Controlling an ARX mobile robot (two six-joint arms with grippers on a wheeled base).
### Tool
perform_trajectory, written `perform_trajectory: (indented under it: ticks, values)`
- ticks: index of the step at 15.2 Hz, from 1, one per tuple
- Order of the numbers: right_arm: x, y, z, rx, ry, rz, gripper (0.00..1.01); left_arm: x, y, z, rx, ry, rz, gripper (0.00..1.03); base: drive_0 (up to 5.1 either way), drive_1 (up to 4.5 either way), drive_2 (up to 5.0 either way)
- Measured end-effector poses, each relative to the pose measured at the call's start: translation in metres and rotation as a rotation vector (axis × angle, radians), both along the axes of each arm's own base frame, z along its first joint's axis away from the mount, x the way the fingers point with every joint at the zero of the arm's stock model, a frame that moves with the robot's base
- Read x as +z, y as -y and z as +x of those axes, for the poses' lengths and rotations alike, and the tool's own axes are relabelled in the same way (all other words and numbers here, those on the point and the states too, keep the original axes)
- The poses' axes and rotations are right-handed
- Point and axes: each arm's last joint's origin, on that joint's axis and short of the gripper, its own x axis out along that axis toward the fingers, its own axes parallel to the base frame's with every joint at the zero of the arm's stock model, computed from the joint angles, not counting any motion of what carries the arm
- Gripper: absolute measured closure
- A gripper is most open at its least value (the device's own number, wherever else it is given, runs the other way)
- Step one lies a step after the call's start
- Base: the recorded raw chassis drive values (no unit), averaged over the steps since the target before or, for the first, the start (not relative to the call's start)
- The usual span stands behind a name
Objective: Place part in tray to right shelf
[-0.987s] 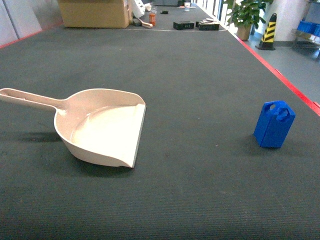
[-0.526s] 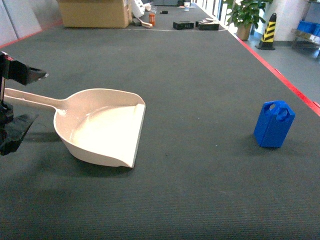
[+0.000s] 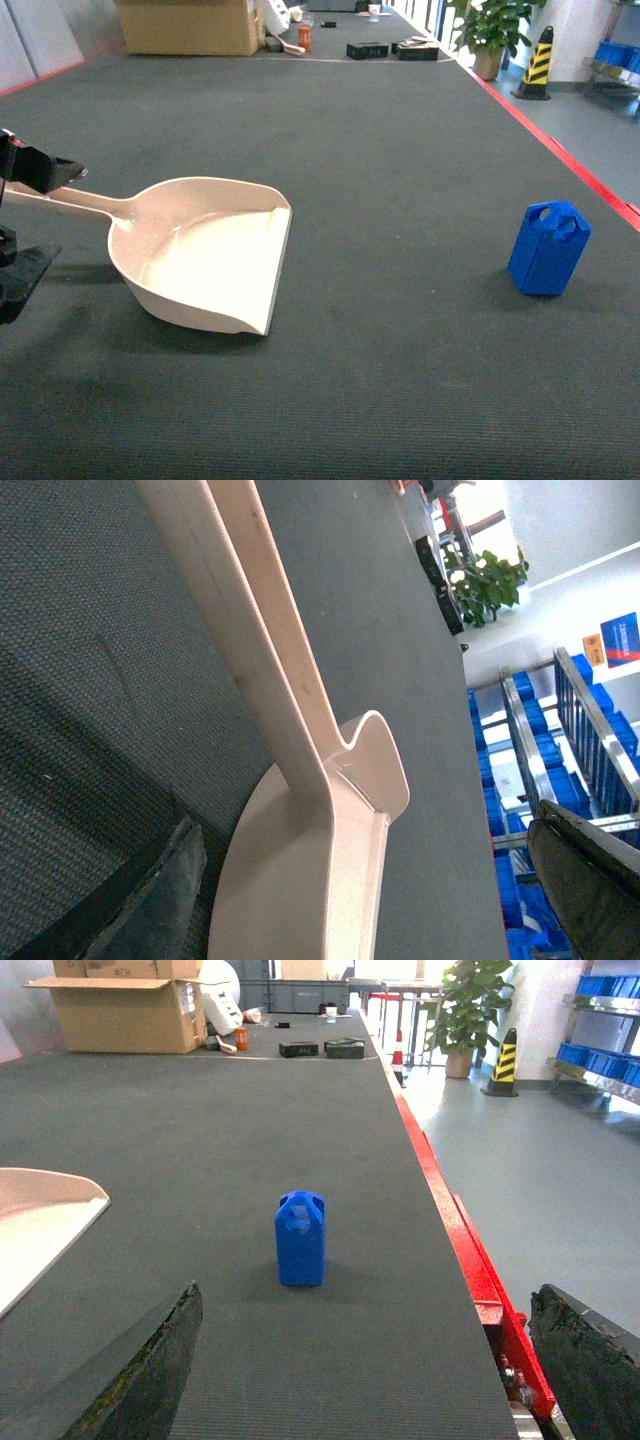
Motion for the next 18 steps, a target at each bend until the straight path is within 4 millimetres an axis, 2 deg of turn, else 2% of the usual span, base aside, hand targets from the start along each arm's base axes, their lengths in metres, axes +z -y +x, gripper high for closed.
perform_trajectory:
  ticks: [11,12,13,16,18]
  values:
    - [0.0,0.0,0.0,0.0,0.0,0.0,0.03,0.0,0.001,0.0,0.023,0.004,0.002,0.05,0.0,0.0,0.0]
    - [0.0,0.0,0.0,0.0,0.0,0.0,0.03,0.001,-0.001,0.004,0.161,0.018,0.001,0.05,0.0,0.0,0.0]
    - [0.0,0.0,0.0,0.0,0.001,0.0,0.03,-0.001,-0.004,0.012,0.194,0.029,-0.005,0.05,0.0,0.0,0.0]
    - [0.0,0.0,0.0,0.0,0.001,0.0,0.03,-0.009,-0.015,0.032,0.185,0.045,-0.053,0.05,0.0,0.0,0.0]
    - [0.0,0.0,0.0,0.0,0.0,0.0,0.03,-0.011,-0.019,0.053,0.153,0.077,-0.085,0.05,0.0,0.0,0.0]
